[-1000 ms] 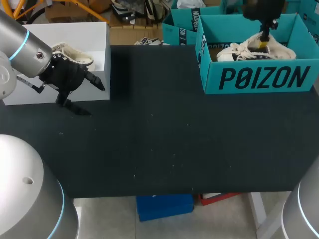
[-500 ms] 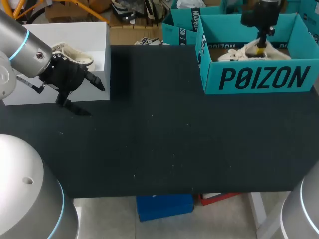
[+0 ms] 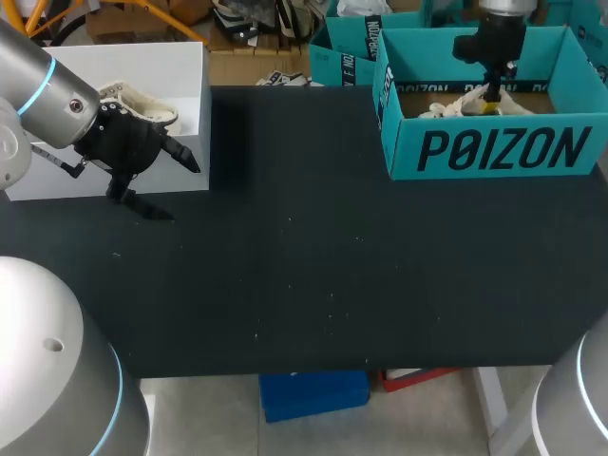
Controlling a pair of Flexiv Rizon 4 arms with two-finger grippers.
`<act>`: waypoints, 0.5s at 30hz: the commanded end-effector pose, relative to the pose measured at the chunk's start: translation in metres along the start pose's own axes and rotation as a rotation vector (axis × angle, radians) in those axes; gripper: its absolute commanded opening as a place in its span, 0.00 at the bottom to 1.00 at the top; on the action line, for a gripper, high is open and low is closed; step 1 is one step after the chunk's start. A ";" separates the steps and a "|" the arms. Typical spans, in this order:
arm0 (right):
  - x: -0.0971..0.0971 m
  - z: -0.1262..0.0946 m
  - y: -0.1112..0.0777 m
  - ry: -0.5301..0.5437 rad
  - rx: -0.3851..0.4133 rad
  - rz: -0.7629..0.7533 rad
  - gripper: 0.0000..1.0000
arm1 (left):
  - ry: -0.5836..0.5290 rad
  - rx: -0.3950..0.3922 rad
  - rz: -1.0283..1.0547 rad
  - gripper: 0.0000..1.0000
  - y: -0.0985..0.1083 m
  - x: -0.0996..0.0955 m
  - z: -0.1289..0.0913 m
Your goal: Take the shoe out of the shoebox, open the shoe tongue, remove and reinsert the insole, then place the shoe into the shoebox
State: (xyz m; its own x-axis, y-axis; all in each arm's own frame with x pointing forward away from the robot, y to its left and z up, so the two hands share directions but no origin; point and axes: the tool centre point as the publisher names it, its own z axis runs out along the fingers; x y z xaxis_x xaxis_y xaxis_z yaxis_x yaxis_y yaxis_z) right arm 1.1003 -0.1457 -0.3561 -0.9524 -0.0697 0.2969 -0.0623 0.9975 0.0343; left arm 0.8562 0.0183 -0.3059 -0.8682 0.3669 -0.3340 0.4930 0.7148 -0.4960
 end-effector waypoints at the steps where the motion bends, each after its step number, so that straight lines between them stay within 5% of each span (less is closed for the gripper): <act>1: -0.010 0.009 0.001 0.018 0.001 -0.003 0.00 | -0.004 -0.002 0.003 1.00 0.000 0.002 0.000; 15: -0.014 0.024 0.005 0.020 0.000 -0.005 0.00 | -0.004 -0.002 0.003 1.00 0.000 0.002 0.000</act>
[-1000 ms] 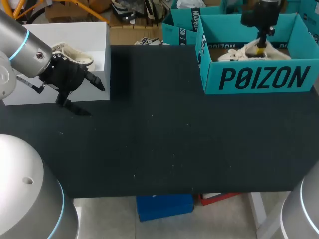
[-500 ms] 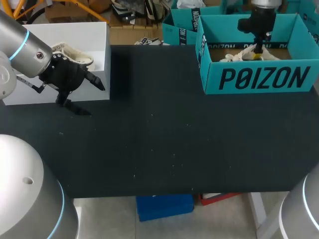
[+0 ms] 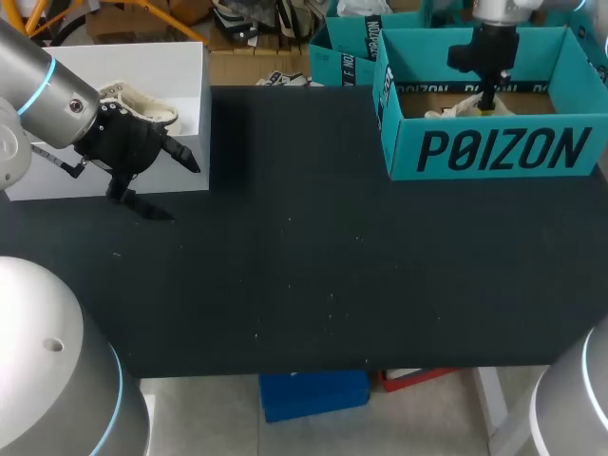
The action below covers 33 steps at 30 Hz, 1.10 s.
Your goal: Take the shoe out of the shoebox, open the shoe tongue, remove and reinsert the insole, then place the shoe into the shoebox
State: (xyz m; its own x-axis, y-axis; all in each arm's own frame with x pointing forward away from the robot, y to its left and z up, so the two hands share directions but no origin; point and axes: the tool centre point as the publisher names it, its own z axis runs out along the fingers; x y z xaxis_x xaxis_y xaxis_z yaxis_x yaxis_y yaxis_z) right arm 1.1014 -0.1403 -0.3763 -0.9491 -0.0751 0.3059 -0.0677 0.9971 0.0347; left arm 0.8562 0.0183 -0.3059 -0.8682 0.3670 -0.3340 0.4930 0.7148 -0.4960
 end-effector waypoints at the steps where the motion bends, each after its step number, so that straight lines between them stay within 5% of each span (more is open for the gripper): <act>1: -0.007 0.006 0.001 0.011 -0.002 0.000 0.00 | -0.004 -0.002 0.003 1.00 0.000 0.002 0.000; 18: -0.012 0.025 -0.001 0.021 -0.014 0.015 0.00 | -0.004 -0.002 0.003 1.00 0.000 0.002 0.000; 20: -0.013 0.023 -0.003 0.018 -0.013 0.029 1.00 | -0.004 -0.002 0.003 1.00 0.000 0.002 0.000; 33: -0.009 -0.016 -0.011 -0.021 0.004 0.052 1.00 | -0.004 -0.002 0.003 1.00 0.000 0.002 0.000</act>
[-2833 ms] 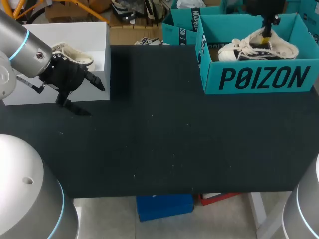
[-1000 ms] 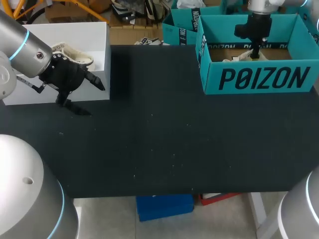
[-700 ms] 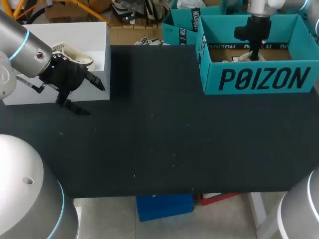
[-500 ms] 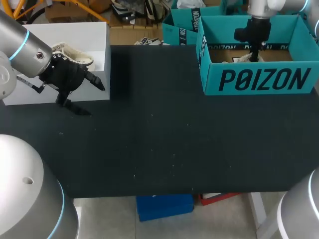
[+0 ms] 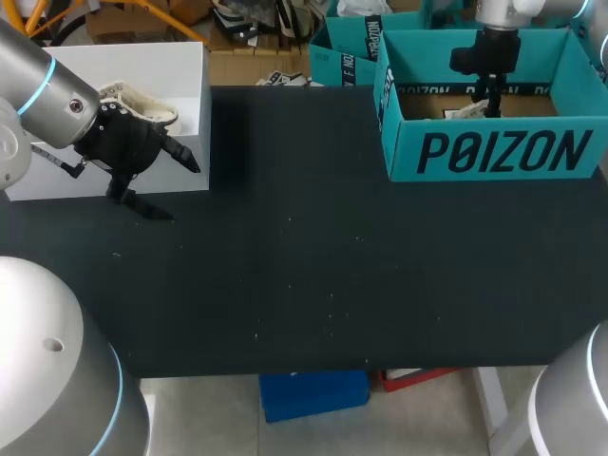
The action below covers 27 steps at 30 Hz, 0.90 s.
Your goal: Take the shoe out of the shoebox, open the shoe tongue, remove and reinsert the insole, then place the shoe into the shoebox
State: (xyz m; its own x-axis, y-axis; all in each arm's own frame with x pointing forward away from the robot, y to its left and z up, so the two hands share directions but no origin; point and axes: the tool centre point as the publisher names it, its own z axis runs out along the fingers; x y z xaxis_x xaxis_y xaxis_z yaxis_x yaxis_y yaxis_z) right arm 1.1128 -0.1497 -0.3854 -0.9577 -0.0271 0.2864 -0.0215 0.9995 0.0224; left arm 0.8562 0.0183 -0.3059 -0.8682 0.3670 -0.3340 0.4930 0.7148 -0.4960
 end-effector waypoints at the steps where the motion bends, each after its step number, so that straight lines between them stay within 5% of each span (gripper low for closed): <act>1: 0.004 -0.025 -0.001 -0.005 0.008 0.007 1.00 | -0.004 -0.002 0.003 1.00 0.000 0.002 0.000; 11: 0.016 -0.082 -0.002 -0.086 0.025 0.091 1.00 | -0.004 -0.002 0.003 1.00 0.000 0.002 0.000; 19: 0.046 -0.136 0.007 -0.107 0.024 0.243 1.00 | -0.004 -0.002 0.003 1.00 0.000 0.002 0.000; 27: 0.090 -0.178 0.035 -0.172 -0.125 0.329 1.00 | -0.004 -0.002 0.003 1.00 0.000 0.002 0.000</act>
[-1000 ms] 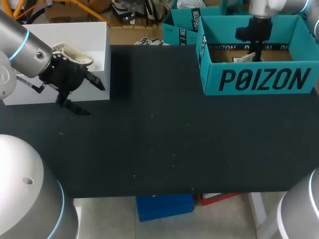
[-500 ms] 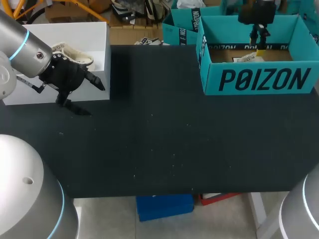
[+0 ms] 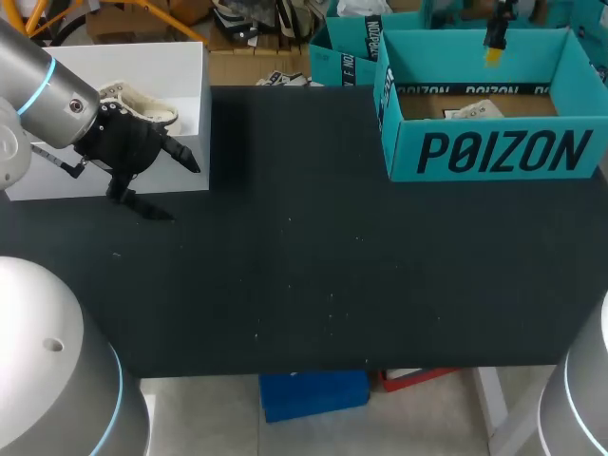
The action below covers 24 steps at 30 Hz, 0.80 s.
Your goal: Take the shoe out of the shoebox, open the shoe tongue, remove and reinsert the insole, then place the shoe into the shoebox
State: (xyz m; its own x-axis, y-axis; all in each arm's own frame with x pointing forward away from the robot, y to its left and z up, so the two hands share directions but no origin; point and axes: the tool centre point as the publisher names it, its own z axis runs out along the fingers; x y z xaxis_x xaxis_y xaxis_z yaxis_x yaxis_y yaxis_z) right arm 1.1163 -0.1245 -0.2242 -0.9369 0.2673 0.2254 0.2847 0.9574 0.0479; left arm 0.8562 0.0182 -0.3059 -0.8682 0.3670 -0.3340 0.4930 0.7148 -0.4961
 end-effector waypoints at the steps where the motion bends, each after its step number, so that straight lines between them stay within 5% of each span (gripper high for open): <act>1: 0.053 -0.029 -0.002 -0.103 -0.049 0.040 1.00 | -0.004 -0.002 0.003 1.00 0.000 0.002 0.000; 10: 0.112 -0.031 0.024 -0.078 -0.068 0.220 1.00 | -0.004 -0.002 0.003 1.00 0.000 0.002 0.000; 16: 0.153 -0.026 0.036 -0.201 -0.194 0.303 1.00 | -0.004 -0.002 0.003 1.00 0.000 0.002 0.000; 24: 0.190 0.004 0.060 -0.324 -0.226 0.322 1.00 | -0.004 -0.002 0.003 1.00 0.000 0.002 0.000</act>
State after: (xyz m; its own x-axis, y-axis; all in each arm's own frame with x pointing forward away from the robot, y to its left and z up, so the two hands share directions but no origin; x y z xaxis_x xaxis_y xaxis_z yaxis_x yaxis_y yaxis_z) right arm 0.9886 -0.0353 -0.1747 -0.8045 0.5095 0.3053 0.5679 0.8104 0.1442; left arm 0.8562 0.0182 -0.3059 -0.8681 0.3670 -0.3341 0.4931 0.7147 -0.4961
